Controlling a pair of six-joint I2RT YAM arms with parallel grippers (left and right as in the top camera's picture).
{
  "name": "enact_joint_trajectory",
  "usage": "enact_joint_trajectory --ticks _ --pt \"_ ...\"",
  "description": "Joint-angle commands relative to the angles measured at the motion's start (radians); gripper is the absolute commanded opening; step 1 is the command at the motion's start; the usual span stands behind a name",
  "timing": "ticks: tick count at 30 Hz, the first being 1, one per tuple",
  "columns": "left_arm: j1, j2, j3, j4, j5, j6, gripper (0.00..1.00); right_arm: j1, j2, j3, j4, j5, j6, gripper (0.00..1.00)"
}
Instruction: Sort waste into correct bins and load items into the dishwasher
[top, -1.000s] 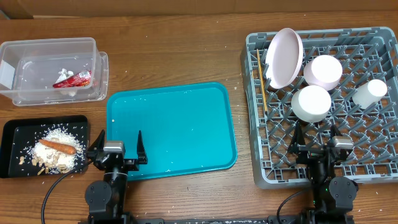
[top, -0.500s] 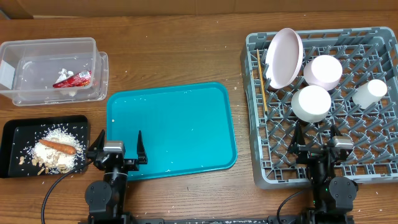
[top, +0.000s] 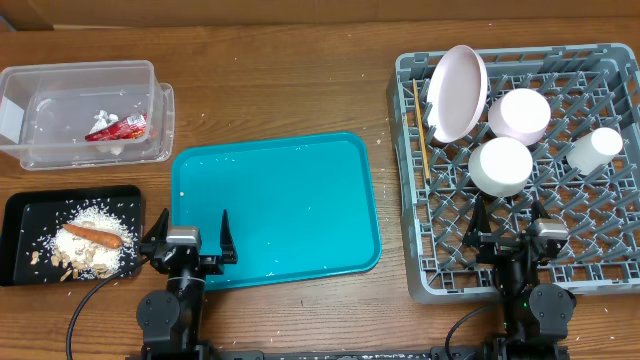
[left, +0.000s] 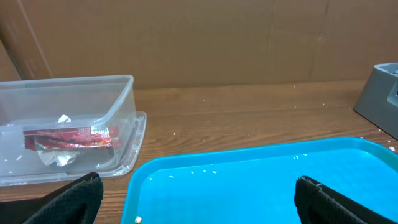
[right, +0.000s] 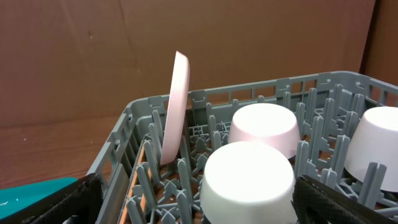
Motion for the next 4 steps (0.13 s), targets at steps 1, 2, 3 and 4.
enact_joint_trajectory --ticks 1,2,3,4 --pt "-0.006 -0.012 -0.004 -0.002 -0.007 0.019 1.0 -0.008 -0.01 -0.01 0.006 0.009 -0.003 1.0" --pt "-0.006 -0.012 -0.004 -0.002 -0.007 0.019 1.0 -0.008 -0.01 -0.01 0.006 0.009 -0.003 1.0" --pt "-0.006 -0.012 -0.004 -0.002 -0.007 0.019 1.0 -0.008 -0.01 -0.01 0.006 0.009 -0.003 1.0" --pt "-0.006 -0.012 -0.004 -0.002 -0.007 0.019 1.0 -0.008 -0.01 -0.01 0.006 0.009 -0.003 1.0"
